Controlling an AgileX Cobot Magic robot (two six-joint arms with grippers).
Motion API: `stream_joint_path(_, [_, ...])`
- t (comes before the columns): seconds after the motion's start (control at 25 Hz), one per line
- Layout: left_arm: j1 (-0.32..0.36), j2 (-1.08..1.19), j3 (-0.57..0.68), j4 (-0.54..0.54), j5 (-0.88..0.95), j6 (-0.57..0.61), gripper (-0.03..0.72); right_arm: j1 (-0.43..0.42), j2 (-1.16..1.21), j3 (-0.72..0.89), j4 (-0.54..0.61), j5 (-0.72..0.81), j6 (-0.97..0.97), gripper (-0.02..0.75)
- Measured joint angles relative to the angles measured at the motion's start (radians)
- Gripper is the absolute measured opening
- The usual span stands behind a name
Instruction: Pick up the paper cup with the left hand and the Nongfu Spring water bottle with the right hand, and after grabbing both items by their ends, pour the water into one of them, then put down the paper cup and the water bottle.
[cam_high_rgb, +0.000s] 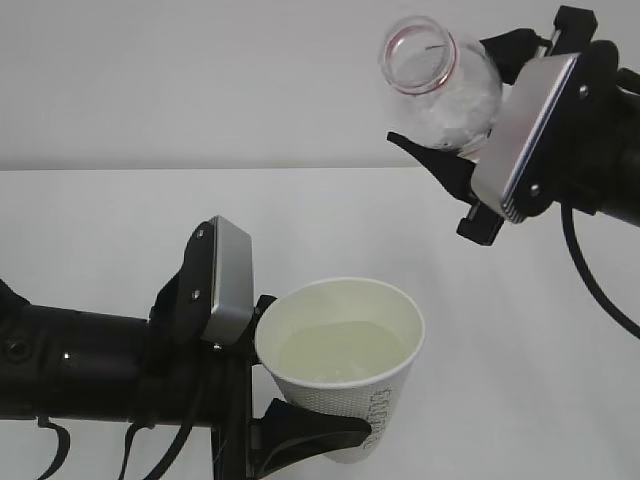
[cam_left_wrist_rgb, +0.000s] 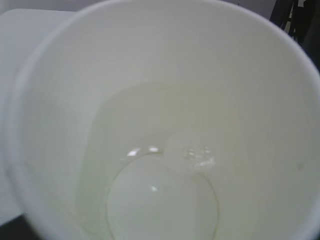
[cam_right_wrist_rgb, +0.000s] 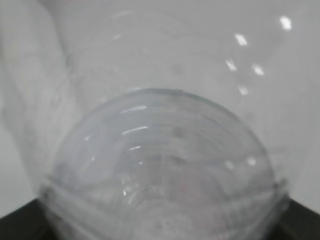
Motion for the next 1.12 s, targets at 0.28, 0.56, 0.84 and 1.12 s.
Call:
stream_joint_path(0.28, [0.000,0.000,0.000,0.000,0.000,0.000,0.498,0.000,0.000,0.000,0.000,0.000,0.124,0.520])
stream_joint_path(0.56, [0.000,0.000,0.000,0.000,0.010,0.000,0.498,0.000,0.000,0.000,0.000,0.000,0.218,0.519])
stream_joint_path(0.84, [0.000,0.000,0.000,0.000,0.023,0.000,0.498,0.000,0.000,0.000,0.000,0.000,0.339,0.519])
stream_joint_path(1.12, [0.000,0.000,0.000,0.000,0.025,0.000,0.498,0.000,0.000,0.000,0.000,0.002,0.449,0.519])
